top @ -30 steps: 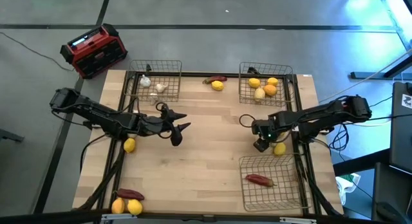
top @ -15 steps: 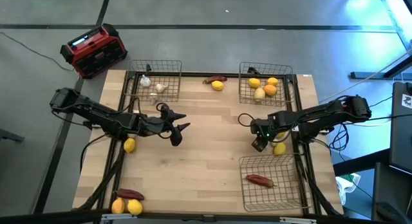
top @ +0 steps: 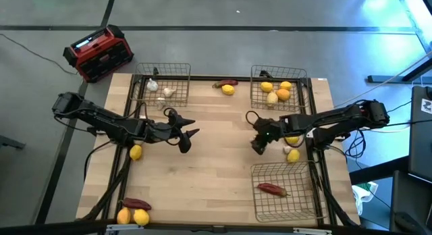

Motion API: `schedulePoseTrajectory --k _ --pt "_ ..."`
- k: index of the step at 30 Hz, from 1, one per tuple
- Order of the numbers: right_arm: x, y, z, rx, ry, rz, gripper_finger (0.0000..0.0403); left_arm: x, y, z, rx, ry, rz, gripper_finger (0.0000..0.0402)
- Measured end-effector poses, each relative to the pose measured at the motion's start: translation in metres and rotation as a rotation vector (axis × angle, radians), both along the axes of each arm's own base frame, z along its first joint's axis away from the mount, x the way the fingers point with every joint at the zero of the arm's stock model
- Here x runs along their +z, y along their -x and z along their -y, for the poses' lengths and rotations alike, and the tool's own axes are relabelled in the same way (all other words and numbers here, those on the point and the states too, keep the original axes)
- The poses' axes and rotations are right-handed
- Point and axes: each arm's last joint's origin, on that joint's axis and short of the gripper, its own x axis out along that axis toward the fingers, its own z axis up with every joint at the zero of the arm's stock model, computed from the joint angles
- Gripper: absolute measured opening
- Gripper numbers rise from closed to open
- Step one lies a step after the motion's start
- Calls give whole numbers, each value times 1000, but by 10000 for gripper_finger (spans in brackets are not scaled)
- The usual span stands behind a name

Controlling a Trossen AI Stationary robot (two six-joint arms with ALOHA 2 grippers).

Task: Sort produce into baskets
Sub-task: Put the white garlic into the top left wire basket

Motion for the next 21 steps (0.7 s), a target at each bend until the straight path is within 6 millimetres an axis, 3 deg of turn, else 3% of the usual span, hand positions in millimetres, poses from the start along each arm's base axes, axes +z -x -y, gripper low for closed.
schedulePoseTrajectory --k 6,15,21 --pt "4 -27 0 23 60 229 124 0 0 0 2 5 3 203" --pt "-8 -68 -2 86 129 501 124 -2 -4 2 12 72 48 203" --pt "5 -81 -1 79 219 735 124 -12 -15 8 -98 189 68 203"
